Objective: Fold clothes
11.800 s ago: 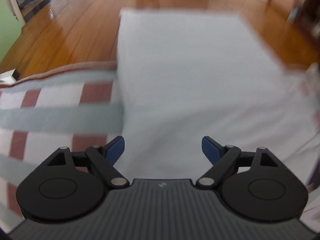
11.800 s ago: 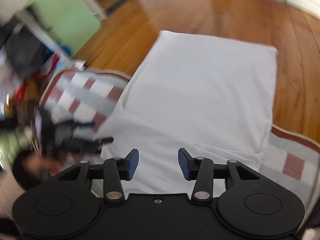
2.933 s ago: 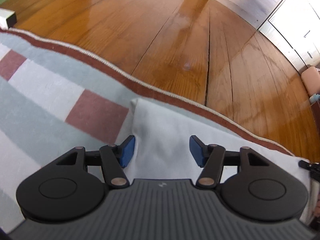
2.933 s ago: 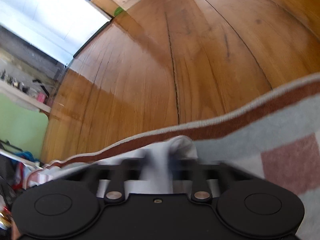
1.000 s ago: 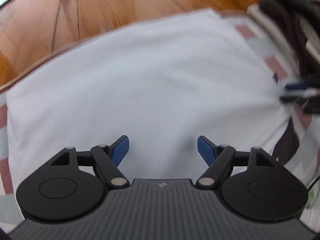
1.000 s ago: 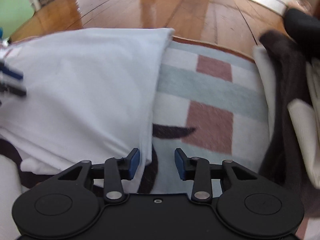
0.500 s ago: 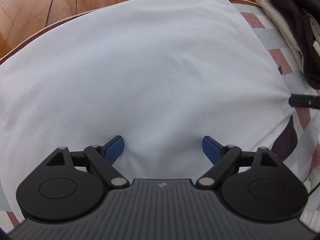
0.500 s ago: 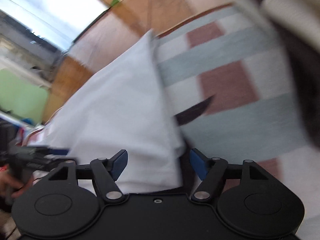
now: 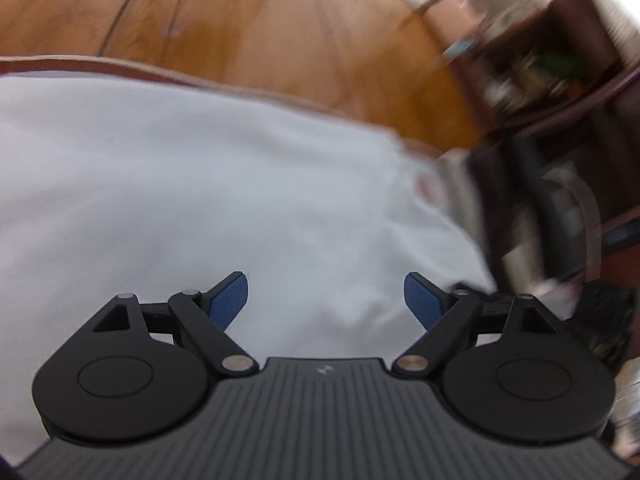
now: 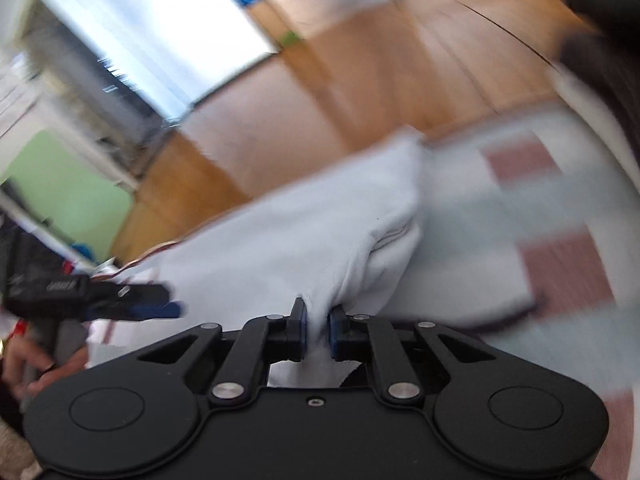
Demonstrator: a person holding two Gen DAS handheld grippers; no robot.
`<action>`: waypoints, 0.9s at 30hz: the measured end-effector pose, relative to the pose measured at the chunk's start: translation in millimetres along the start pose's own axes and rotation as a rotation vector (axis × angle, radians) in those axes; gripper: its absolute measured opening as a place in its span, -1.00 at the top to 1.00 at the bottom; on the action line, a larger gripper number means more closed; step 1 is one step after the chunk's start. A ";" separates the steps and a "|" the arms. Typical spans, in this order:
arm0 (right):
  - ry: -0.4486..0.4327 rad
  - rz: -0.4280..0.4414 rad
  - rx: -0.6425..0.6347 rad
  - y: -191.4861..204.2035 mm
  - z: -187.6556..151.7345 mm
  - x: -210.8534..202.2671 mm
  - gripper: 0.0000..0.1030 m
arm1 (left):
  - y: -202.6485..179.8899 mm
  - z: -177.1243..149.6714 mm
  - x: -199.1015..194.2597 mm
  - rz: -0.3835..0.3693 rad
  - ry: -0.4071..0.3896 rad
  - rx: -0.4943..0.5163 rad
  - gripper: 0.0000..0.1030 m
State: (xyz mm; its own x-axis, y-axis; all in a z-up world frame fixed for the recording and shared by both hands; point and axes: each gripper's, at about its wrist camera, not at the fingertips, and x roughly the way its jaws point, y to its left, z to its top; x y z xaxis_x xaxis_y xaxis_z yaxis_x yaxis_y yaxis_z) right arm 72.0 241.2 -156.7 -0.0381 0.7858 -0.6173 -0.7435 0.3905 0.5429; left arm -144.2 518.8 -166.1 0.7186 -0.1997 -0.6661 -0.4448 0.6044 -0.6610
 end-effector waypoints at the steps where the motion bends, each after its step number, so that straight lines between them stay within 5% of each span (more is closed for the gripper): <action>1: 0.005 0.019 -0.035 12.9 6.6 2.3 0.74 | 1.9 1.1 -2.0 -0.032 -0.010 -0.008 -0.65; 8: 0.094 0.121 -0.277 85.1 22.6 40.2 0.74 | 14.7 8.7 -15.2 -0.254 -0.075 -0.060 -0.66; 16: 0.154 0.175 -0.444 124.4 6.2 70.1 0.74 | 16.8 11.4 5.9 -0.194 -0.036 -0.043 -0.68; 17: 0.160 0.179 -0.458 126.5 2.7 72.0 0.74 | 15.6 9.0 12.6 -0.175 -0.027 -0.042 -0.64; 19: 0.173 0.177 -0.489 130.2 -5.2 77.7 0.75 | 10.4 6.7 24.7 -0.046 -0.035 -0.002 0.11; 20: 0.180 0.175 -0.505 131.9 -9.3 80.8 0.75 | 4.6 4.6 32.0 0.042 -0.025 0.055 0.71; 24: 0.188 0.094 -0.546 139.2 -32.6 99.1 0.70 | -2.5 -4.5 31.4 0.245 -0.030 0.138 0.74; 27: 0.171 0.141 -0.452 145.1 -35.7 98.8 0.42 | -3.8 -5.8 -6.6 0.346 -0.098 0.159 0.74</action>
